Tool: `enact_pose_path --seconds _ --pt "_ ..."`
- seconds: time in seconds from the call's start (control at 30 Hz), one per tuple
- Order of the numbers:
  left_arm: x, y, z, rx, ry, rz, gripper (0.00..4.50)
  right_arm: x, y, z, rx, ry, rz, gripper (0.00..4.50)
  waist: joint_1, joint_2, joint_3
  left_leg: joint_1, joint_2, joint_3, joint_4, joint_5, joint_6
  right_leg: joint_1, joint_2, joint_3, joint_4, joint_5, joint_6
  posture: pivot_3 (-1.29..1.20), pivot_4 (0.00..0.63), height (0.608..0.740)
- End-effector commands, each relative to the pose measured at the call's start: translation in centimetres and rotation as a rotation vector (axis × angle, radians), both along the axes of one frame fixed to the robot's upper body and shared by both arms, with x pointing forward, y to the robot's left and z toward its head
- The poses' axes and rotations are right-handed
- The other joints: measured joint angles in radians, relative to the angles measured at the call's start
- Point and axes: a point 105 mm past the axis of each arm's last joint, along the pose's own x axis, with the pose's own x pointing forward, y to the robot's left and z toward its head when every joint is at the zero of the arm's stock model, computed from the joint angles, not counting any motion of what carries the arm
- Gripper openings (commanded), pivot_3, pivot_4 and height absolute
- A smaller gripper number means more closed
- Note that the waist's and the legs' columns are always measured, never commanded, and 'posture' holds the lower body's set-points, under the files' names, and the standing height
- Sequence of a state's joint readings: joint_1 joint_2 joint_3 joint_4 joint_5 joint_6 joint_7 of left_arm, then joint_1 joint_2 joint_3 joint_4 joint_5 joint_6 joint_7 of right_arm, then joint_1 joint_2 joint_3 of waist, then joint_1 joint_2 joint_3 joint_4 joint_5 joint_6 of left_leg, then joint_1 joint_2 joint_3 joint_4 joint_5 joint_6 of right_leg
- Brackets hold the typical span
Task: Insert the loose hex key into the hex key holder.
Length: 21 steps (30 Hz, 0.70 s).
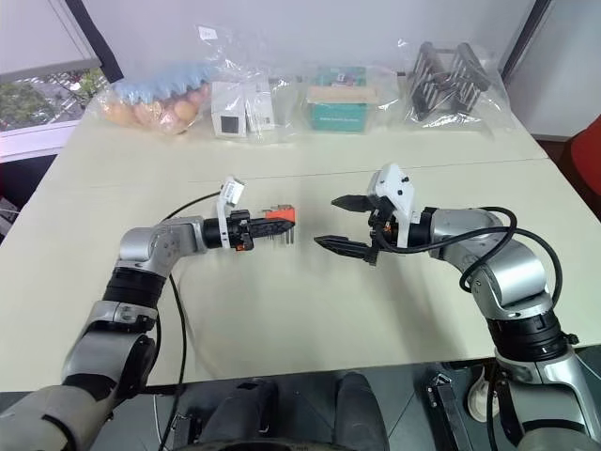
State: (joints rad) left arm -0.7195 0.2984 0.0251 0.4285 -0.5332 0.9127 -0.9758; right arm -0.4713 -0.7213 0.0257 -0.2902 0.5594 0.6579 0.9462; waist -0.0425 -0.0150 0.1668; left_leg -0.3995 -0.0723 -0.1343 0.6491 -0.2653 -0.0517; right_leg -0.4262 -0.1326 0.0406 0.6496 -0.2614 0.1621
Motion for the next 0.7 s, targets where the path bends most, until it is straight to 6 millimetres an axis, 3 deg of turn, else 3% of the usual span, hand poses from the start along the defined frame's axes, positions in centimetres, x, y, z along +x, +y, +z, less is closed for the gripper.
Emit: enact_pose_path --seconds 0.03,0.23,0.33,0.43,0.5,0.57,0.7 --pt "0.4 1.2 -1.7 0.023 0.144 0.103 0.45 -0.2 -0.2 0.8 0.000 -0.069 -0.015 4.32 0.000 0.000 0.000 0.000 0.000 0.000 0.000 0.000 0.000 0.000 0.000 0.000 0.000 0.000 0.000 0.00 0.150 0.740" --pt "0.7 1.9 -2.7 0.041 0.212 0.163 3.20 -0.2 0.4 0.5 0.020 -0.069 -0.018 4.33 0.007 0.000 0.000 0.002 0.000 0.000 0.000 0.000 0.000 0.002 0.000 0.000 0.000 0.000 0.000 0.00 0.150 0.740" --pt "1.1 3.3 -3.5 0.137 0.196 0.239 4.46 -0.2 0.5 0.2 0.020 -0.064 -0.014 4.33 0.011 0.000 0.000 0.008 0.000 0.000 -0.001 0.000 0.000 0.009 0.000 0.000 -0.001 0.000 0.000 0.00 0.150 0.740" --pt "0.5 5.7 -4.9 0.355 0.081 0.296 4.46 -0.3 0.2 0.0 0.011 -0.059 -0.021 4.33 0.003 0.000 -0.001 0.015 0.001 0.000 -0.002 0.000 0.000 0.016 0.000 0.000 -0.004 0.000 0.000 0.00 0.150 0.740" --pt "-0.3 6.7 -4.6 0.448 -0.018 0.301 4.46 -0.5 -0.2 -0.2 0.005 -0.054 -0.028 4.33 -0.004 0.000 -0.001 0.018 0.001 0.001 -0.005 -0.001 0.000 0.017 0.000 0.001 -0.004 0.000 0.000 0.00 0.150 0.740" --pt "-0.9 7.6 -3.4 0.463 -0.095 0.334 4.46 -0.8 -0.5 -0.5 0.000 -0.046 -0.037 4.33 -0.004 0.000 -0.001 0.023 0.002 0.002 -0.010 -0.001 0.000 0.018 0.000 0.003 -0.004 0.000 0.000 0.00 0.150 0.740" --pt "-1.6 10.0 1.0 0.378 -0.300 0.507 4.46 -0.1 -2.1 0.5 0.133 -0.026 -0.179 4.33 -0.001 0.000 -0.001 0.024 0.003 0.002 -0.015 -0.001 0.000 0.017 0.000 0.005 -0.008 0.000 0.000 0.00 0.150 0.740"
